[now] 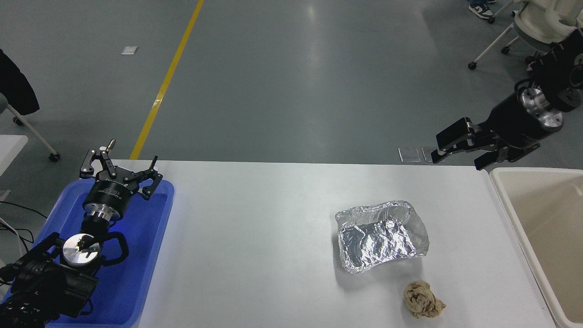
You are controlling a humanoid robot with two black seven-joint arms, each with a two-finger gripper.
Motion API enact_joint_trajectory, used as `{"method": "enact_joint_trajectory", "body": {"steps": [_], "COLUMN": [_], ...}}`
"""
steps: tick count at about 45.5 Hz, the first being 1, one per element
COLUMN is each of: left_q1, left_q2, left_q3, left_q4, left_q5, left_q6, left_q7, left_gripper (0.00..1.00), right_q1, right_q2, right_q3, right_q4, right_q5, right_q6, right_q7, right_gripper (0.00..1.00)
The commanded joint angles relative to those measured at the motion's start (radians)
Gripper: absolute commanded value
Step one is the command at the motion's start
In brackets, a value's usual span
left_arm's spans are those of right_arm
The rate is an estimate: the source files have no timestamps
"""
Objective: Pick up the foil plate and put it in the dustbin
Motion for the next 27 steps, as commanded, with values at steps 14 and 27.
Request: {"method": "enact_joint_trajectory", "body": {"steps": [14,27], "left_q1": [0.0,0.0], "left_q2": [0.0,0.0], "left_q3": [0.0,0.0], "left_q4": [0.0,0.0], "left_q5": [0.0,0.0], "left_q6": [0.0,0.0], "left_q7": [0.0,0.0], "left_gripper": [1.0,1.0], "right_q1": [0.005,0.001], "right_q2": [-0.003,0.003], "right_q3": [0.003,0.006], "right_q4": [0.002,0.0], "right_q5": [0.0,0.0], "right_q6": [0.0,0.0], "right_q7": [0.0,0.0], "right_gripper": [1.0,1.0]}}
